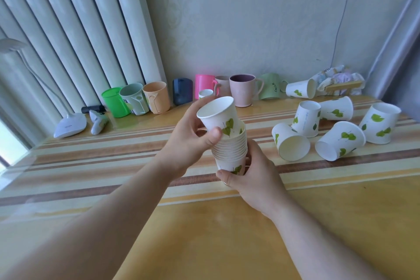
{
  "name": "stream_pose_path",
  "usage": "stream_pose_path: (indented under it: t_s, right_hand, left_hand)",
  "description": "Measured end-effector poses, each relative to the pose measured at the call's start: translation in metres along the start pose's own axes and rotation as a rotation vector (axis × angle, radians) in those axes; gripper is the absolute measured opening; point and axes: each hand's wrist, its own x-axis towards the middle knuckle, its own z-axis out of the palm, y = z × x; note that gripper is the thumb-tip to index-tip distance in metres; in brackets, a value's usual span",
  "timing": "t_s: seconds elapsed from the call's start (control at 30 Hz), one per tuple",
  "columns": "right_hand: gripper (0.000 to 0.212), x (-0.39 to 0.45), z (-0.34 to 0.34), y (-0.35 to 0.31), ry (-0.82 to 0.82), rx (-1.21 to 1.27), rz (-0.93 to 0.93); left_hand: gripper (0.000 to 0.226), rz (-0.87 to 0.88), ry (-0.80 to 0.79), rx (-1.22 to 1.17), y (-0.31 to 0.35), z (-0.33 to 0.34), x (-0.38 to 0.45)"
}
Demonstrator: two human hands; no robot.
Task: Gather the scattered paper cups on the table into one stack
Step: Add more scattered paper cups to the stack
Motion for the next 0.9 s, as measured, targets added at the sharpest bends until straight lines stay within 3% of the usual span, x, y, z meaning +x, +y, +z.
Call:
stream_pose_path:
  t_s: [0.07,0.17,0.27,0.3,0.4,0.5,0.6,0.77,0.9]
  right_hand:
    - [0.068,0.000,-0.001,0.001,0.004,0.003,0.005]
    - [0.063,0.000,-0.001,0.002,-0.003,0.003,0.014]
    - [0.063,0.001,0.000,0.003,-0.002,0.003,0.020]
    - [0.062,0.001,0.000,0.003,-0.006,0.000,0.017]
    - [0.058,0.002,0.000,0.005,-0.005,-0.013,0.001]
    - [0.059,0.003,0.001,0.008,0.000,-0.019,-0.002]
    - [0.060,0.004,0.002,0.009,0.003,-0.012,-0.005]
    - [0.060,0.005,0.002,0.009,-0.001,-0.024,0.014]
    - [0.055,0.003,0.001,0.006,0.006,-0.018,0.021]
  left_hand:
    - [0.080,-0.027,0.030,-0.157,-0.007,-0.002,0.004]
    - [0.073,-0.197,0.230,-0.326,-0.024,-0.005,0.025]
    - [0.026,-0.357,0.392,-0.059,-0.045,-0.004,0.057]
    - [0.020,-0.381,0.401,0.043,-0.053,-0.004,0.068]
    - [0.080,-0.345,0.358,0.307,-0.073,-0.005,0.100]
    - [0.104,-0.283,0.322,0.472,-0.088,-0.005,0.134]
    - [0.093,-0.232,0.290,0.579,-0.105,-0.003,0.160]
    - [0.051,-0.115,0.460,0.527,-0.114,-0.004,0.160]
    - [0.044,-0.144,0.531,0.493,-0.110,-0.008,0.144]
